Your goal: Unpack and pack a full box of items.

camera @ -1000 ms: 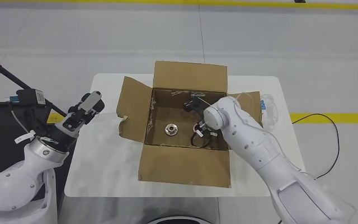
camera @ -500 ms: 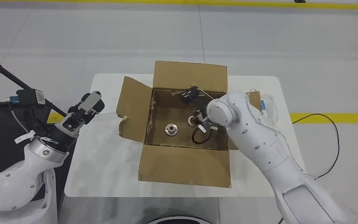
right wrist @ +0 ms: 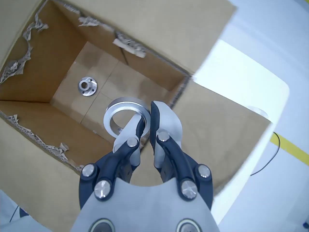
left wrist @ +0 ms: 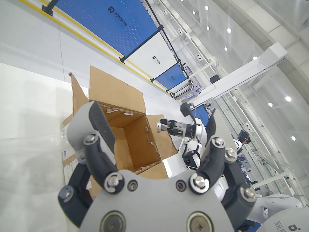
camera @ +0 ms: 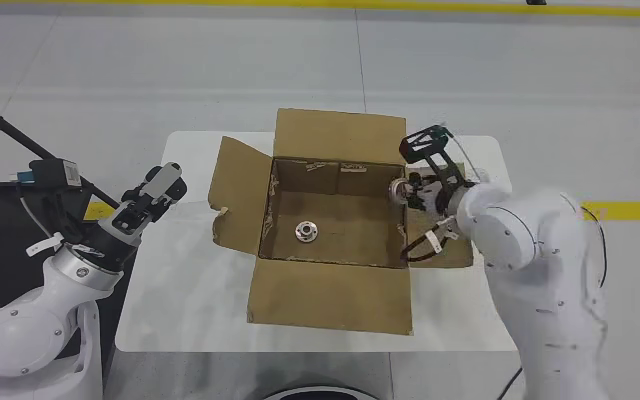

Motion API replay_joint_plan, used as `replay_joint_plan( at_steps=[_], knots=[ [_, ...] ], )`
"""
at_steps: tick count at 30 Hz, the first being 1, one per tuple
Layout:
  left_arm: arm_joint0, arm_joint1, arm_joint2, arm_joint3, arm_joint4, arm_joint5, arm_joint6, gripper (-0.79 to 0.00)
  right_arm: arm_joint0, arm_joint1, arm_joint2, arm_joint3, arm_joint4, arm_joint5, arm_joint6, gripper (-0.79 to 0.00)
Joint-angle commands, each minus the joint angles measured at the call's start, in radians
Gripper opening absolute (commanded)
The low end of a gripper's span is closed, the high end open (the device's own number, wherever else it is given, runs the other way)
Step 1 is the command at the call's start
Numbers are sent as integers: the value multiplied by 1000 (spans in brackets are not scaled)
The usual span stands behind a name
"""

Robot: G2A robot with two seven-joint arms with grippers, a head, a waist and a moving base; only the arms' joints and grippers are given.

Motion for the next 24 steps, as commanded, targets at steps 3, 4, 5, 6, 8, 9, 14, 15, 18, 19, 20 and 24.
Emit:
replay_joint_plan(
  at_steps=[3, 4, 5, 6, 8, 9, 14, 15, 18, 19, 20, 24],
  knots=[
    [0, 0, 0, 0, 0, 0, 0, 0, -83, 17, 169, -70, 20, -1, 11, -785],
    [0, 0, 0, 0, 0, 0, 0, 0, -104, 21, 208, -76, 23, -4, 16, -785],
    [0, 0, 0, 0, 0, 0, 0, 0, -123, 25, 245, -79, 22, 0, 20, -785],
    [0, 0, 0, 0, 0, 0, 0, 0, -141, 29, 277, -78, 13, 2, 26, -785],
    [0, 0, 0, 0, 0, 0, 0, 0, -169, 34, 325, -71, 9, 9, 32, -785],
    [0, 0, 0, 0, 0, 0, 0, 0, -182, 37, 344, -62, 6, 10, 37, -785],
    [0, 0, 0, 0, 0, 0, 0, 0, -215, 48, 399, 25, -3, -11, 58, -785],
    [0, 0, 0, 0, 0, 0, 0, 0, -216, 50, 401, 47, -2, -15, 59, -785],
    [0, 0, 0, 0, 0, 0, 0, 0, -214, 55, 394, 117, -32, -14, 62, -785],
    [0, 0, 0, 0, 0, 0, 0, 0, -209, 56, 385, 137, -32, -15, 59, -785],
    [0, 0, 0, 0, 0, 0, 0, 0, -205, 57, 377, 160, -47, -20, 60, -785],
    [0, 0, 0, 0, 0, 0, 0, 0, -174, 63, 350, 254, -87, -31, 72, -785]
  ],
)
